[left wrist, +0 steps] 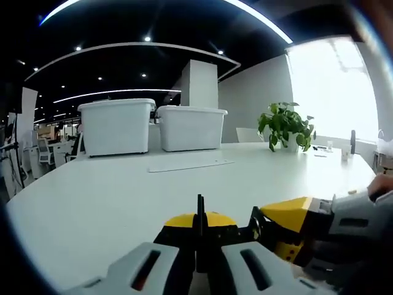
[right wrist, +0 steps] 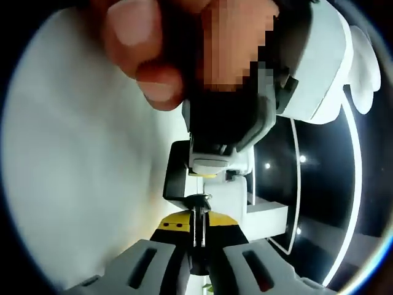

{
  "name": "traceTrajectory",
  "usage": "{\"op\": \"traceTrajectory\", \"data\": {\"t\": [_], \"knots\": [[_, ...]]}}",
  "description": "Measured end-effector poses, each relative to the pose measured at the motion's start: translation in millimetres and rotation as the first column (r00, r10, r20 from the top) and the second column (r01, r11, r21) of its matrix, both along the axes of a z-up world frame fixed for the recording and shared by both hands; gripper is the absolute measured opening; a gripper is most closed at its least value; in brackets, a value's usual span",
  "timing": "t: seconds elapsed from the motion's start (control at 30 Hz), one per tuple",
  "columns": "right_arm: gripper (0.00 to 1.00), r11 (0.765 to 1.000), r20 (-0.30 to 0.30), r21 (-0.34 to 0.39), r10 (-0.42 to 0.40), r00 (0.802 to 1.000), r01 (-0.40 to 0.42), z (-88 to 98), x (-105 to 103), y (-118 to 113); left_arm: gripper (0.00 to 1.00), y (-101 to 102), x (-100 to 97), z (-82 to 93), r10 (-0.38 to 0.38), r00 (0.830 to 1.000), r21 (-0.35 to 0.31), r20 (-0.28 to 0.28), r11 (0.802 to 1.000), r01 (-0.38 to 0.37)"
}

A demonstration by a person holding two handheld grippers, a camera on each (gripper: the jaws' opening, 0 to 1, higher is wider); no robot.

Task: Clamp the fixed fixture on the desktop, loosen the retaining clip, secure it to the edge of the desk, and tighten the retaining clip.

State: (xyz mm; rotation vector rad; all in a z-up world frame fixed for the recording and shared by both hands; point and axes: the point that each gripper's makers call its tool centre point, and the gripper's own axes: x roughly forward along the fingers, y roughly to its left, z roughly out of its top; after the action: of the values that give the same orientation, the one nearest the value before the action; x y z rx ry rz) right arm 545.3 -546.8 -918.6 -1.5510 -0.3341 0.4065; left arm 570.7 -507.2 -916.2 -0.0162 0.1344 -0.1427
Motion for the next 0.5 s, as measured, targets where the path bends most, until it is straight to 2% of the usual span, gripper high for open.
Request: {"op": "traceTrajectory", "data": {"t": [0.17,0.37,0.43,0.5], "knots": [[0.03,1.0,-0.013,-0.002,0.014,1.0,-0.014,-0.5,0,2,0.03,2,-0.2,-1.7,0.009,1.0,0.005,-0.008,1.0,-0.009],[0.03,0.998,-0.038,0.049,0.034,0.999,-0.032,1.3,4,2,0.04,2,-0.6,0.8,0.013,1.0,0.011,0.01,1.0,-0.013],[0.03,0.998,-0.024,0.054,0.039,0.999,-0.038,3.7,6,2,0.05,2,-0.5,6.8,0.011,0.998,0.015,0.054,1.0,-0.012],[0.03,0.996,-0.028,0.082,0.043,0.999,-0.04,7.4,9,1,0.06,1,-1.1,8.8,0.007,0.998,0.016,0.069,1.0,-0.008]]}}
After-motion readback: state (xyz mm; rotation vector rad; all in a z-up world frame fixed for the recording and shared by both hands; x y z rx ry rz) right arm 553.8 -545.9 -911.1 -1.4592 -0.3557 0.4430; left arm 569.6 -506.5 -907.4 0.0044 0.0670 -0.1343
